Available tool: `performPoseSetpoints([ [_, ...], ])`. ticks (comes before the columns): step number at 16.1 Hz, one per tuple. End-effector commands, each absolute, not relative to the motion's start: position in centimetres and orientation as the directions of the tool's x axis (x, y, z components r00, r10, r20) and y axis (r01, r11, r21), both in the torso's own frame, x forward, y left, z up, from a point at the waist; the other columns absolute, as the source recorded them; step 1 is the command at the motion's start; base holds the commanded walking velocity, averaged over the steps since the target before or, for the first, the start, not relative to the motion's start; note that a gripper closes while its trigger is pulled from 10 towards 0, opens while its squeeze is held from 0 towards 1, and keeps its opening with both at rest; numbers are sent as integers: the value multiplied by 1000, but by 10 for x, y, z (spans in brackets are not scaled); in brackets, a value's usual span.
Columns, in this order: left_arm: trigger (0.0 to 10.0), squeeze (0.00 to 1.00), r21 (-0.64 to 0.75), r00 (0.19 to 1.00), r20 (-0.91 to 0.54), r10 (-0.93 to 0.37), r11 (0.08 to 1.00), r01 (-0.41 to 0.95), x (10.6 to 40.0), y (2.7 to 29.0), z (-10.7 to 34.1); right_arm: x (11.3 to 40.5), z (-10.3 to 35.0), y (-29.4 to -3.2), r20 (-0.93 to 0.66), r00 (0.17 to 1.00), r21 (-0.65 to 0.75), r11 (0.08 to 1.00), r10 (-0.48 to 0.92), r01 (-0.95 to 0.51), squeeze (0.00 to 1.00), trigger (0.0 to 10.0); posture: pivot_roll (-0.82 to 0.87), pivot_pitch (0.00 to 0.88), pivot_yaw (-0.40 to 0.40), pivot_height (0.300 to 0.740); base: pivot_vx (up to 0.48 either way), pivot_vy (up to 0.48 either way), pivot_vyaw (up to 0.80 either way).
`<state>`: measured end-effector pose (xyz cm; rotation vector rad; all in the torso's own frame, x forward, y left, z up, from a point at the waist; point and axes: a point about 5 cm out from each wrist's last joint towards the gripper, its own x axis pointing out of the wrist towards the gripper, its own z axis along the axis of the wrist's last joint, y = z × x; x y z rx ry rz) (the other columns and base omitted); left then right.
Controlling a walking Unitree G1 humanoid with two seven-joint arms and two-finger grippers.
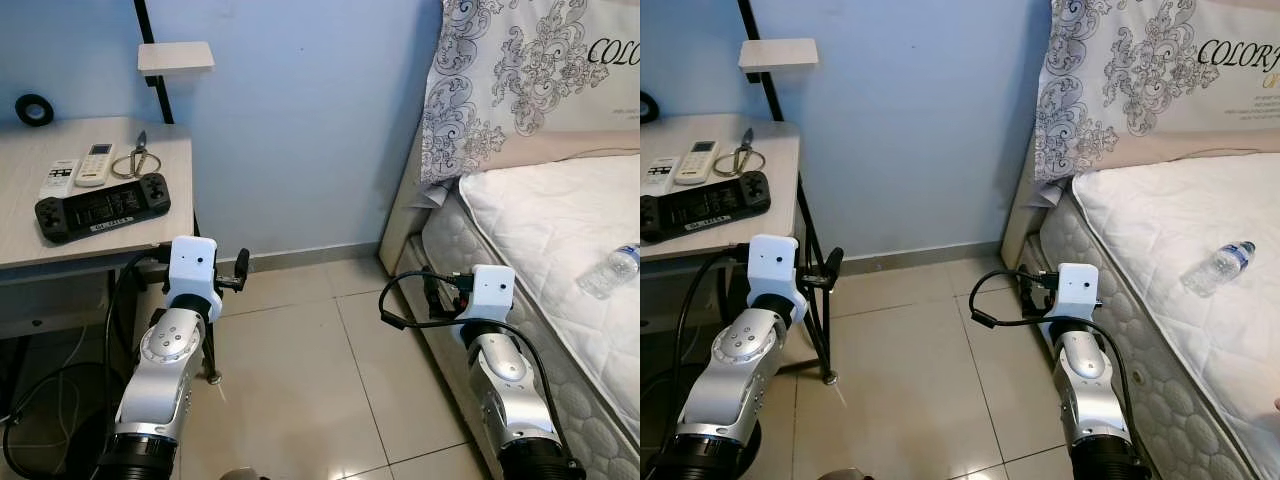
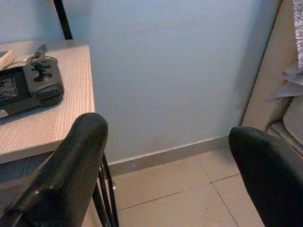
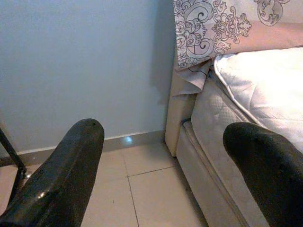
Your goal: Clean up the room
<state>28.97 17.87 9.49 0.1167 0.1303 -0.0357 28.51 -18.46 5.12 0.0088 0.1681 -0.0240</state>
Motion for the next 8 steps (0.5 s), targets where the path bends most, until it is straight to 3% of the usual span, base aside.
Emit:
performPoseSetpoints([
  [1,10000,0,-23,935,-33,-352,936,352,299,119,100,263,45,-146,-238,960,115,986,148,-124,0,10000,-46,0,-23,740,0,0,0],
  [8,10000,0,-23,935,-33,-352,936,352,299,119,100,263,45,-146,-238,960,115,986,148,-124,0,10000,-46,0,-23,740,0,0,0],
])
